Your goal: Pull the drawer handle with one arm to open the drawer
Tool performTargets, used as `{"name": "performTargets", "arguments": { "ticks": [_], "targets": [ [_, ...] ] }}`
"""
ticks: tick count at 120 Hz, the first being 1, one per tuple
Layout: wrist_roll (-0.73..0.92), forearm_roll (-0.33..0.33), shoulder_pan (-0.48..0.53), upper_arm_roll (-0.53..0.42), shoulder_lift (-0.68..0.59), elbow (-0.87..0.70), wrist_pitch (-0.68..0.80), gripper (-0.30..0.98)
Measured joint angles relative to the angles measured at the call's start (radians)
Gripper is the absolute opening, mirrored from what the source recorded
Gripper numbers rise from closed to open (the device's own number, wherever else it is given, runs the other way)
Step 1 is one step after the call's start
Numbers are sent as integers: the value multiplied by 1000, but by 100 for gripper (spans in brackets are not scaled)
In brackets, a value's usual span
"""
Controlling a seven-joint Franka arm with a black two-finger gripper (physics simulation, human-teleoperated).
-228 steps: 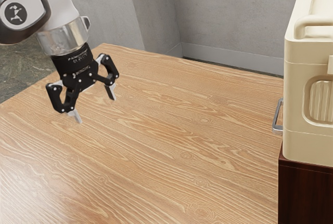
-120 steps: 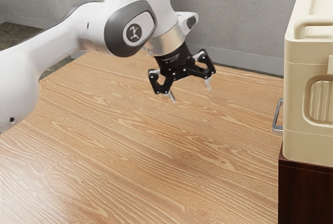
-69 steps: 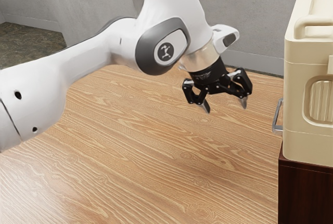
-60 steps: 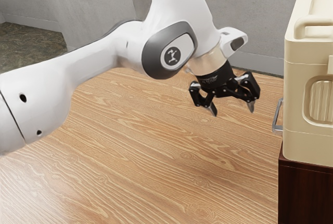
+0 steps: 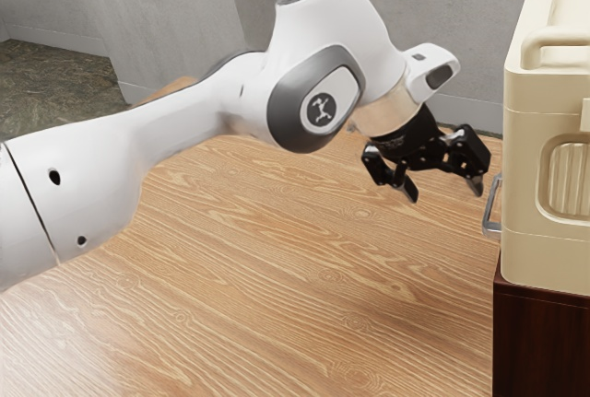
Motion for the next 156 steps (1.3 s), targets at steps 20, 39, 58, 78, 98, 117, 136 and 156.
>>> {"name": "performTargets", "arguments": {
  "ticks": [20, 39, 58, 78, 98, 117, 136, 156],
  "targets": [
    [21, -14, -3, -2, 2, -4, 24, 68],
    [35, -37, -4, -3, 1, -17, 37, 68],
    [46, -52, 2, -3, 2, -32, 51, 68],
    [48, -75, 3, -3, 11, -34, 71, 67],
    [45, -91, 3, -3, 12, -42, 84, 66],
    [42, -103, 3, -3, 12, -53, 90, 56],
    [37, -109, -5, -3, 11, -64, 93, 48],
    [28, -108, -4, -3, 9, -74, 102, 43]
  ]
}}
